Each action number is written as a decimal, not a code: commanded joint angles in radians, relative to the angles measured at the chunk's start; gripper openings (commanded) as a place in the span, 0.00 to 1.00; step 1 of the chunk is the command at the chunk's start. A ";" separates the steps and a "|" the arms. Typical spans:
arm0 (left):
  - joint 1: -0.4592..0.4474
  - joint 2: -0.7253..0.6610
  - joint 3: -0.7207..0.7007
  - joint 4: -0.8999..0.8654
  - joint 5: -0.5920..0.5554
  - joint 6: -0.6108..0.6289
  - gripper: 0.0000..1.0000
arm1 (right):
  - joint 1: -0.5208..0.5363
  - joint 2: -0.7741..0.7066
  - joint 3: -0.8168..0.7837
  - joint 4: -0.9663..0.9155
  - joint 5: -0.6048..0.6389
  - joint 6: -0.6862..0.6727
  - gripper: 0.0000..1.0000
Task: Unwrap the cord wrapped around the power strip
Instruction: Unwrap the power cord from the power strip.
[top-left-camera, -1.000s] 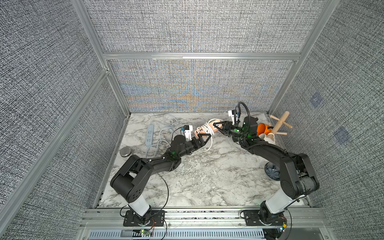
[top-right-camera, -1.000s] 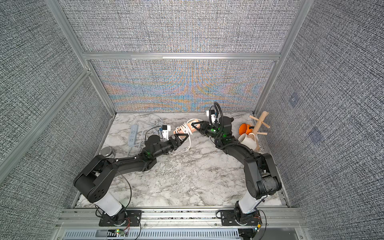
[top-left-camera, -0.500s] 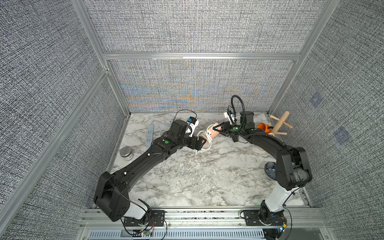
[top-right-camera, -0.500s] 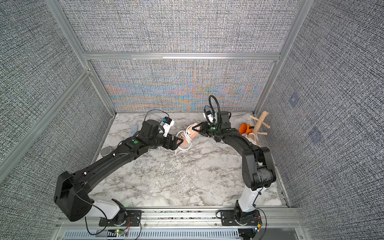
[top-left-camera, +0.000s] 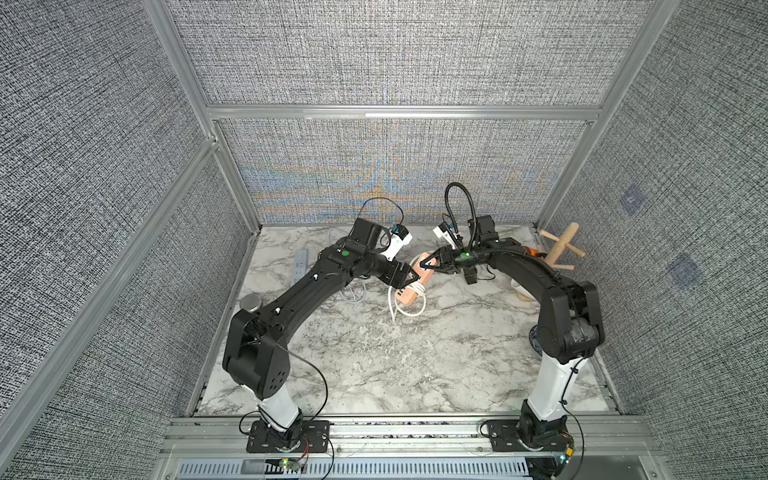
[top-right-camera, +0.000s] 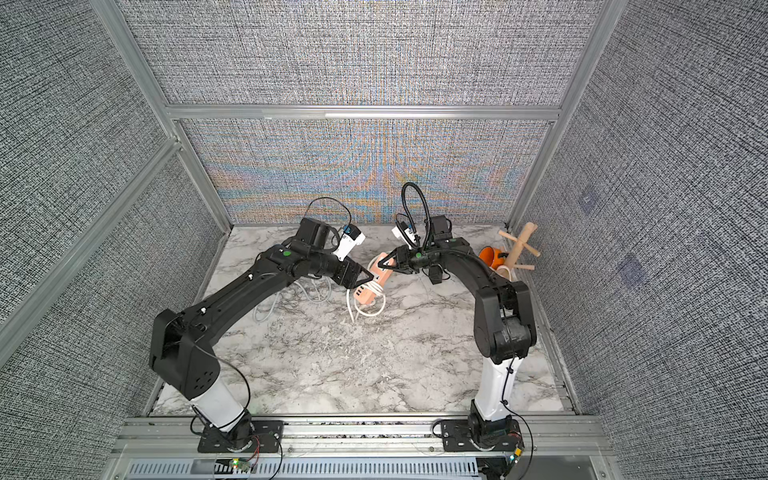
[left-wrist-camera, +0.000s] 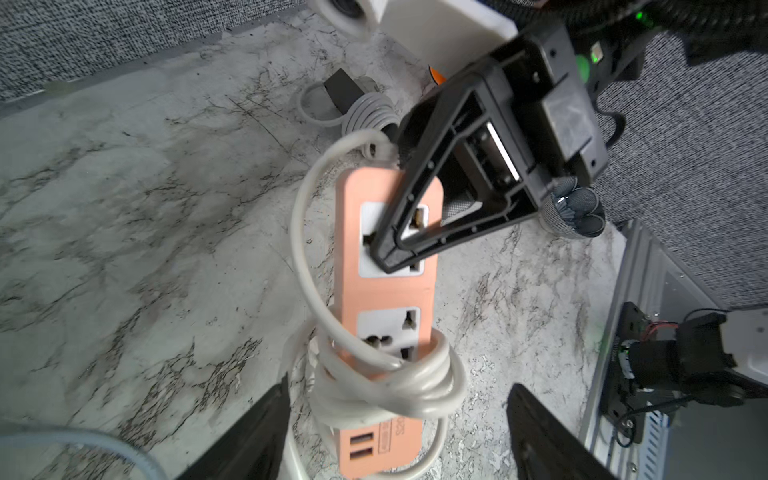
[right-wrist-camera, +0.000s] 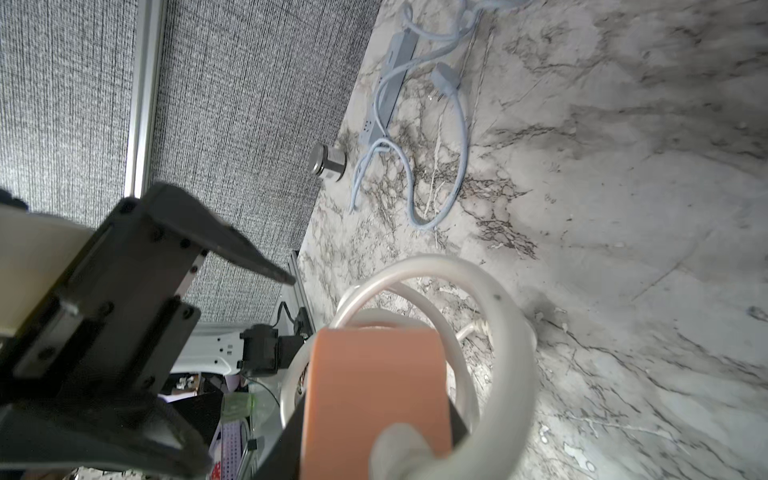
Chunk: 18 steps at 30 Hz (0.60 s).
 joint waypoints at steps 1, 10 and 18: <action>0.044 0.038 0.024 0.023 0.203 -0.044 0.92 | 0.000 0.015 0.029 -0.139 -0.100 -0.182 0.08; 0.082 0.125 0.005 0.128 0.445 -0.076 0.99 | 0.034 0.056 0.124 -0.335 -0.189 -0.444 0.08; 0.085 0.181 -0.014 0.223 0.579 -0.149 0.75 | 0.050 0.120 0.227 -0.481 -0.227 -0.597 0.08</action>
